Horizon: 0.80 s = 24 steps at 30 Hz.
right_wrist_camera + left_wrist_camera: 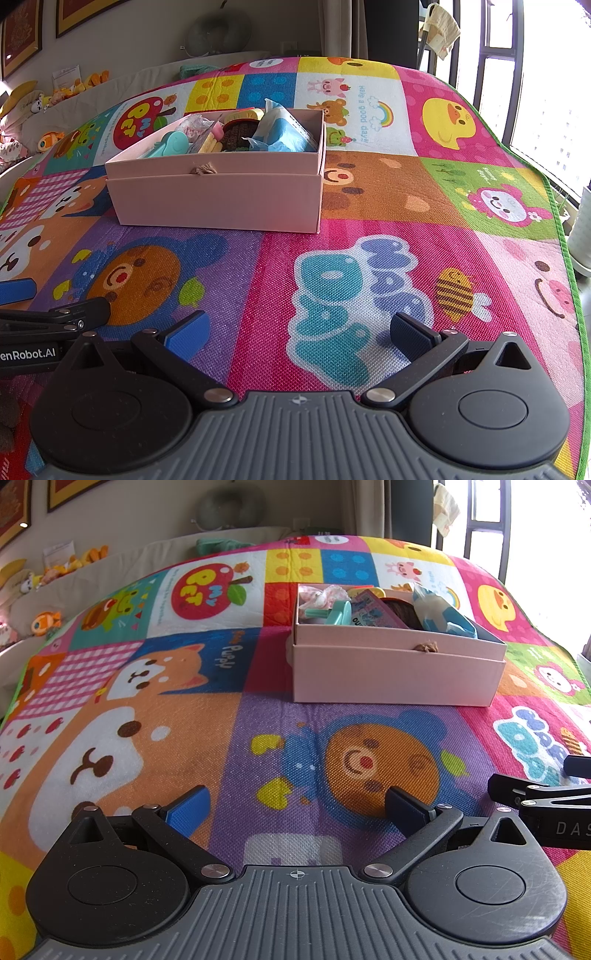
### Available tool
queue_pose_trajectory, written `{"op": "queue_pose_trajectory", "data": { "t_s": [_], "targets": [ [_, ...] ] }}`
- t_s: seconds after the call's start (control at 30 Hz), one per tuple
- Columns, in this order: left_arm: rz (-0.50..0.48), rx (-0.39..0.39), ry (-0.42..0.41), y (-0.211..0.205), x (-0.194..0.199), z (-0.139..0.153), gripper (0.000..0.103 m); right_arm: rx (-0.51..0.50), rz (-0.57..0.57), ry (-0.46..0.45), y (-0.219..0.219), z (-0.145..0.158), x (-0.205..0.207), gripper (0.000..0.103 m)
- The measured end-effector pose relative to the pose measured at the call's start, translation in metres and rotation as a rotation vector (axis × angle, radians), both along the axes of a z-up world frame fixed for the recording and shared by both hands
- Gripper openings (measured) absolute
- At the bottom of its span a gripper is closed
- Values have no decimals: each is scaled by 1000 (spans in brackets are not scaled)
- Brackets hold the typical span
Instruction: Organize objects
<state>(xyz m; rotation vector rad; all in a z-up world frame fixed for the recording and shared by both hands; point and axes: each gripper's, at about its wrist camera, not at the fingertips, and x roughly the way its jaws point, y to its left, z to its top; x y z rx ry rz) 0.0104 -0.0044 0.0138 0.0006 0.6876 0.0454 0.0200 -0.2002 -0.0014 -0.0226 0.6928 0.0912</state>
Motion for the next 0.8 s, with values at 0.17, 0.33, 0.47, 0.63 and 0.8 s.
{"op": "queue_pose_trajectory", "data": {
  "t_s": [0.17,0.33,0.47,0.63,0.8],
  "targets": [
    [0,4,0,0,0,0,103,1,0,0,0,0,-1,103],
    [0,1,1,0,0,0,103,1,0,0,0,0,-1,103],
    [0,3,1,0,0,-1,103,0,0,0,0,0,-1,103],
    [-1,3,1,1,0,-1,103,2,0,0,1,0,-1,103],
    [-1,6,1,0,1,-1,103,-6,-1,-1,2,0,-1,103]
  ]
}}
